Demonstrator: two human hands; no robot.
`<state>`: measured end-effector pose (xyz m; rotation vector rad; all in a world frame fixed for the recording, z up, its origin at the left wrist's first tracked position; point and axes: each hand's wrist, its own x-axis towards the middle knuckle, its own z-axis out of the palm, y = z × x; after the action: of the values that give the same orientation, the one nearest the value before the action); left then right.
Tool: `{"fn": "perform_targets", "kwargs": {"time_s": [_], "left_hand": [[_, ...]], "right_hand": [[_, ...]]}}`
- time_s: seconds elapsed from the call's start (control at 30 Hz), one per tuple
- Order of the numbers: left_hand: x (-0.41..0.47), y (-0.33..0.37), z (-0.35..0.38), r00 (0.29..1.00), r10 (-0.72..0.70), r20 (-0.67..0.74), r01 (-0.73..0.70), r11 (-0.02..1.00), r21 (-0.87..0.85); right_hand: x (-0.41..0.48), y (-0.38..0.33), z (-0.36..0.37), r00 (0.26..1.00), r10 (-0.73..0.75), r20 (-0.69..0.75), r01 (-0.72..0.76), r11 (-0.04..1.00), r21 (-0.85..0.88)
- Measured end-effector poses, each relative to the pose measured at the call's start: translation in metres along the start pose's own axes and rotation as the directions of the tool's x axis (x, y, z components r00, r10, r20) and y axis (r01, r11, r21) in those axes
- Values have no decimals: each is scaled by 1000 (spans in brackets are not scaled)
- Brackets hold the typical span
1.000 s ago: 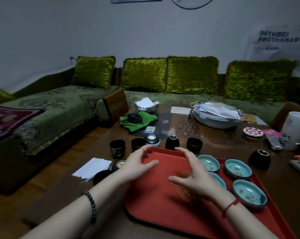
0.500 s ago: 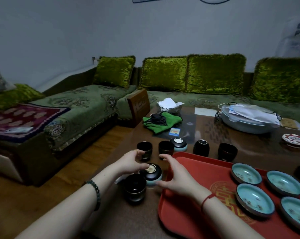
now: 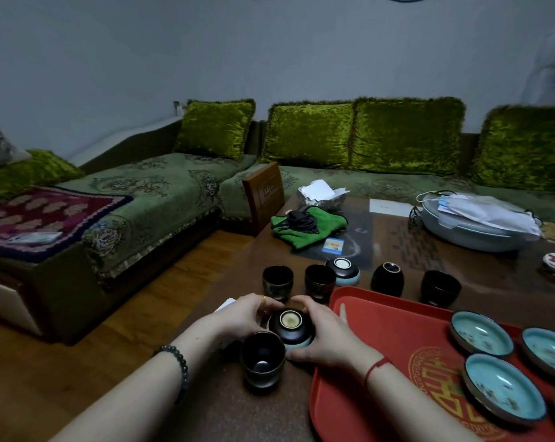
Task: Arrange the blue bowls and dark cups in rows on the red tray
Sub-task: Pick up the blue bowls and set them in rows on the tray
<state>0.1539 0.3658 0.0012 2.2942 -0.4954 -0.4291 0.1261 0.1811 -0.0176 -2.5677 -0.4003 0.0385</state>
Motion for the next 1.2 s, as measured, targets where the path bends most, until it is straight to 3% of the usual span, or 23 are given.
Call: {"fn": "perform_targets", "kwargs": {"time_s": [0.27, 0.53, 0.7, 0.93, 1.07, 1.2], "left_hand": [[-3, 7, -7, 995, 71, -66, -73, 997, -22], [-6, 59, -4, 975, 210, -68, -219, 954, -204], [-5, 96, 28, 946, 319, -55, -318, 888, -331], [4, 141, 105, 962, 257, 90, -105, 655, -748], [-1, 171, 148, 946, 293, 141, -38, 529, -848], [4, 192, 190, 940, 288, 184, 21, 490, -871]], "right_hand": [[-8, -6, -10, 985, -86, -147, 97, 993, 67], [-32, -7, -47, 920, -170, -353, 273, 924, 267], [-68, 5, -71, 880, -130, -457, 294, 905, 309], [-138, 35, -96, 864, 20, -503, 242, 859, 451], [-179, 58, -106, 869, 56, -492, 169, 901, 400], [-218, 85, -113, 861, 123, -494, 93, 916, 390]]}}
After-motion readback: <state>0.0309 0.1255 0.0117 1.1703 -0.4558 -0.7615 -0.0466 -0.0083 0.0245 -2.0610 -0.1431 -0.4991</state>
